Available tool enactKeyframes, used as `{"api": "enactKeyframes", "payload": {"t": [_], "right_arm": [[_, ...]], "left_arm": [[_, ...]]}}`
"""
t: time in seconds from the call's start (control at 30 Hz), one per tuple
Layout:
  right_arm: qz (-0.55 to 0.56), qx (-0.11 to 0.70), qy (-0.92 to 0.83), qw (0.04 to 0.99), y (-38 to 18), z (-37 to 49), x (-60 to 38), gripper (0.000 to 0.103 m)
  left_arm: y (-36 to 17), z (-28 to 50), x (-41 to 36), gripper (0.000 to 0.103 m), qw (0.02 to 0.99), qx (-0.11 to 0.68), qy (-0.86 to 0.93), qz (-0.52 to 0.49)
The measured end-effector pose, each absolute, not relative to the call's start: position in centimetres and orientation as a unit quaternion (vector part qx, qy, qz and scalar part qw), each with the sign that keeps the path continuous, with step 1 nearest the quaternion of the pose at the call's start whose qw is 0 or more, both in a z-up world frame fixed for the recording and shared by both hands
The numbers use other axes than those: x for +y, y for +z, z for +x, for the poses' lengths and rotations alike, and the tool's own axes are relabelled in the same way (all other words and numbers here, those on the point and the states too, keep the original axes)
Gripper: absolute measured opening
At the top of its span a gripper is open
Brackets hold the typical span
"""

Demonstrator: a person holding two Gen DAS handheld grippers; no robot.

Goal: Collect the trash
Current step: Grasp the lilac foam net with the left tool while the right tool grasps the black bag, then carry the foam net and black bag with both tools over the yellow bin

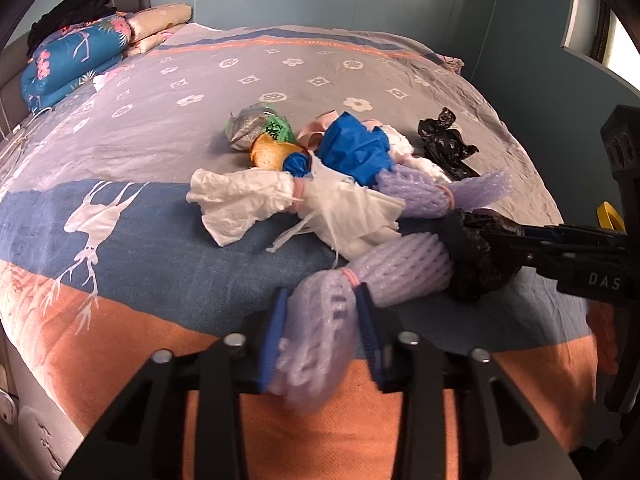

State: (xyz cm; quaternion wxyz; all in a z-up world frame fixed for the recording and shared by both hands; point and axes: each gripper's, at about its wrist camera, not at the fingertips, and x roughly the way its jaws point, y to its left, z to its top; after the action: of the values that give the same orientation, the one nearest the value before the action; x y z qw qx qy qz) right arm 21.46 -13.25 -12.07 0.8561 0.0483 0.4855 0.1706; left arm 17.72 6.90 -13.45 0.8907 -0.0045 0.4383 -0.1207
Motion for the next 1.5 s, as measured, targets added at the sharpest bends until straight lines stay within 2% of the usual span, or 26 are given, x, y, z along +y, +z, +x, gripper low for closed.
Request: {"api": "enactKeyframes", "payload": {"t": [0.13, 0.17, 0.3, 0.67, 1.5], "right_arm": [[0.053, 0.467, 0.163, 0.867, -11.1, 21.0, -13.8, 0.031], [0.053, 0.462, 0.161, 0.871, -10.9, 20.9, -14.0, 0.030], [0.062, 0.439, 0.162, 0.881, -9.1, 20.2, -14.8, 0.028], [0.082, 0.386, 0.167, 0.904, -3.8, 17.2, -16.5, 0.027], [0.108, 0.324, 0.160, 0.926, 0.8, 12.6, -19.1, 0.027]], "left_arm": [[-13.2, 17.7, 7.3, 0.024, 0.891, 0.436, -0.123, -0.016], [-13.1, 17.6, 7.3, 0.019, 0.892, 0.435, -0.124, -0.016], [-12.4, 17.2, 7.3, 0.018, 0.894, 0.428, -0.130, -0.019], [-9.5, 15.7, 8.7, 0.017, 0.906, 0.401, -0.131, -0.045], [-2.5, 11.9, 8.2, 0.017, 0.938, 0.319, -0.119, -0.066]]}}
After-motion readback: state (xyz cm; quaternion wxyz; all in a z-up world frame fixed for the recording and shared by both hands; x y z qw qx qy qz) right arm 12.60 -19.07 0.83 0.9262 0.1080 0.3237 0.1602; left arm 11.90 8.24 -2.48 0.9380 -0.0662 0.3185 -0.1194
